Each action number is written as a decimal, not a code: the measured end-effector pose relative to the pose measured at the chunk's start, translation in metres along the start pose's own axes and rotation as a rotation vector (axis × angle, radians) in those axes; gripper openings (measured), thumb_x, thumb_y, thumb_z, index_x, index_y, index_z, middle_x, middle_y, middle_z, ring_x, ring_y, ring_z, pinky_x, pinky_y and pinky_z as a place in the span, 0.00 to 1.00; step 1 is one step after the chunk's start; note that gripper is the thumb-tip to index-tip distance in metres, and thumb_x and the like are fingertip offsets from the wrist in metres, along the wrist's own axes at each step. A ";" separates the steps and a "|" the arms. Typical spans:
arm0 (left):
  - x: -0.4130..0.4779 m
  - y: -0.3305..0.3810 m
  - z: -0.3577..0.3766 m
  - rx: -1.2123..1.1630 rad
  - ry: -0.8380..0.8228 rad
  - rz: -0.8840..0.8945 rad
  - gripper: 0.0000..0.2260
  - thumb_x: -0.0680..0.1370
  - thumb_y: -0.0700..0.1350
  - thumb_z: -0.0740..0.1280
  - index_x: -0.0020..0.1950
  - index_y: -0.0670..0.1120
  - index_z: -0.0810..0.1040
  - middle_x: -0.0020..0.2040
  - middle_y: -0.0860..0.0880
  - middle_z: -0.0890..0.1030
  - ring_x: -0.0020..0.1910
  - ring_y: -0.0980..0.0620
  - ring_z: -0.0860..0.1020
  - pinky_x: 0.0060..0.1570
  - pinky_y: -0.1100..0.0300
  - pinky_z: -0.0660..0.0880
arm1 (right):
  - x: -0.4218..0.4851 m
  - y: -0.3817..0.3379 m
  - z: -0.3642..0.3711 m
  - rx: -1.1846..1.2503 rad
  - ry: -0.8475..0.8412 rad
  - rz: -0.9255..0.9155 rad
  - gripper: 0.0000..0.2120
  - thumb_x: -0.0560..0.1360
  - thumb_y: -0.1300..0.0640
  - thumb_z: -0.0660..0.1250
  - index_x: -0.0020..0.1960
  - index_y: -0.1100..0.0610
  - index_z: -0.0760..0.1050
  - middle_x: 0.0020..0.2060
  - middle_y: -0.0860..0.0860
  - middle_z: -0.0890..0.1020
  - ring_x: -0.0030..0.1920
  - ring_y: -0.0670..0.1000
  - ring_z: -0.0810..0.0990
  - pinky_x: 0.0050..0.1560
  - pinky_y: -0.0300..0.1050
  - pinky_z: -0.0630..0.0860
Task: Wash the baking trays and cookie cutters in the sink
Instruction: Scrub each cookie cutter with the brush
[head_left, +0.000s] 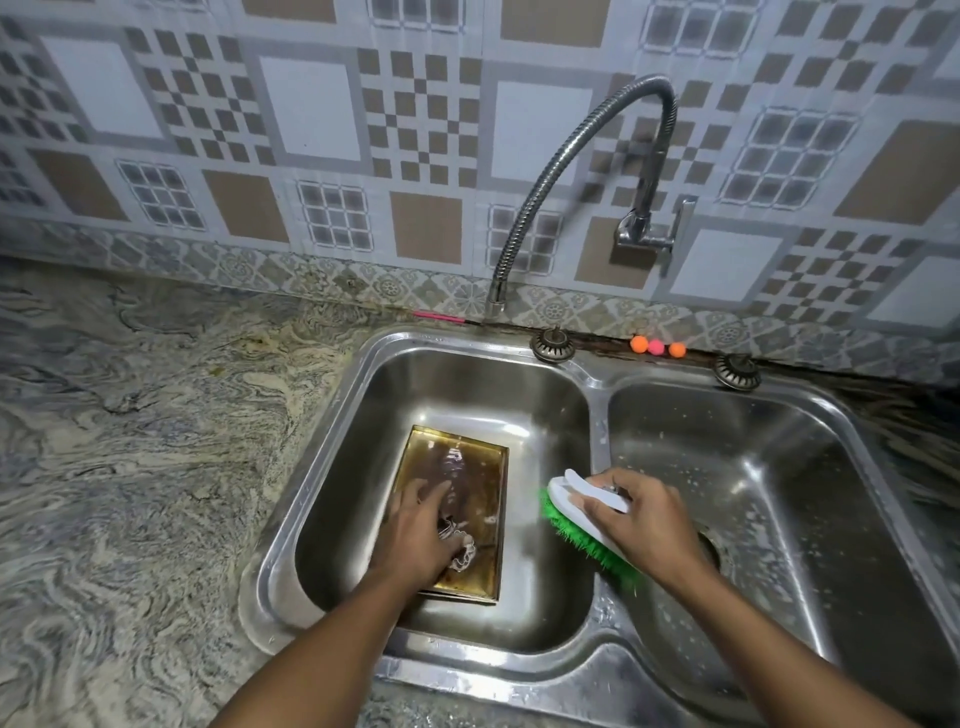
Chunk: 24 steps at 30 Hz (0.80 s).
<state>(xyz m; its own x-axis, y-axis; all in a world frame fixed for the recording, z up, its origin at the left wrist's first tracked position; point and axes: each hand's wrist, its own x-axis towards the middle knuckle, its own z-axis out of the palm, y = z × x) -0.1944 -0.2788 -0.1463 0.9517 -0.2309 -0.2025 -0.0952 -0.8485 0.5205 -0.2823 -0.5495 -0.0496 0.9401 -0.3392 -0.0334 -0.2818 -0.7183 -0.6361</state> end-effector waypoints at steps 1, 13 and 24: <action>0.000 0.010 0.000 -0.024 0.023 0.026 0.36 0.72 0.59 0.74 0.77 0.57 0.65 0.76 0.52 0.62 0.76 0.48 0.60 0.71 0.49 0.68 | 0.001 0.004 -0.005 0.020 0.016 0.010 0.08 0.71 0.46 0.76 0.49 0.44 0.83 0.40 0.41 0.84 0.40 0.44 0.82 0.41 0.45 0.79; -0.001 0.226 0.064 -0.213 -0.026 0.425 0.11 0.78 0.46 0.68 0.60 0.48 0.81 0.54 0.50 0.81 0.53 0.52 0.78 0.57 0.57 0.75 | 0.004 0.129 -0.118 0.148 0.247 0.272 0.08 0.71 0.49 0.77 0.49 0.48 0.84 0.40 0.45 0.82 0.41 0.48 0.80 0.39 0.41 0.72; 0.033 0.256 0.192 0.148 -0.270 0.151 0.21 0.77 0.48 0.66 0.71 0.50 0.72 0.73 0.44 0.65 0.68 0.41 0.72 0.68 0.51 0.71 | 0.015 0.249 -0.107 0.150 0.200 0.338 0.13 0.68 0.46 0.76 0.51 0.47 0.84 0.43 0.43 0.86 0.43 0.47 0.84 0.42 0.43 0.78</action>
<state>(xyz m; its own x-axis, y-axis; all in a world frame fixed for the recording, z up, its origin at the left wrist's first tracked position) -0.2431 -0.5949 -0.1796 0.8140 -0.4602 -0.3545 -0.2896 -0.8505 0.4390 -0.3587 -0.7991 -0.1261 0.7400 -0.6621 -0.1185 -0.5226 -0.4550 -0.7210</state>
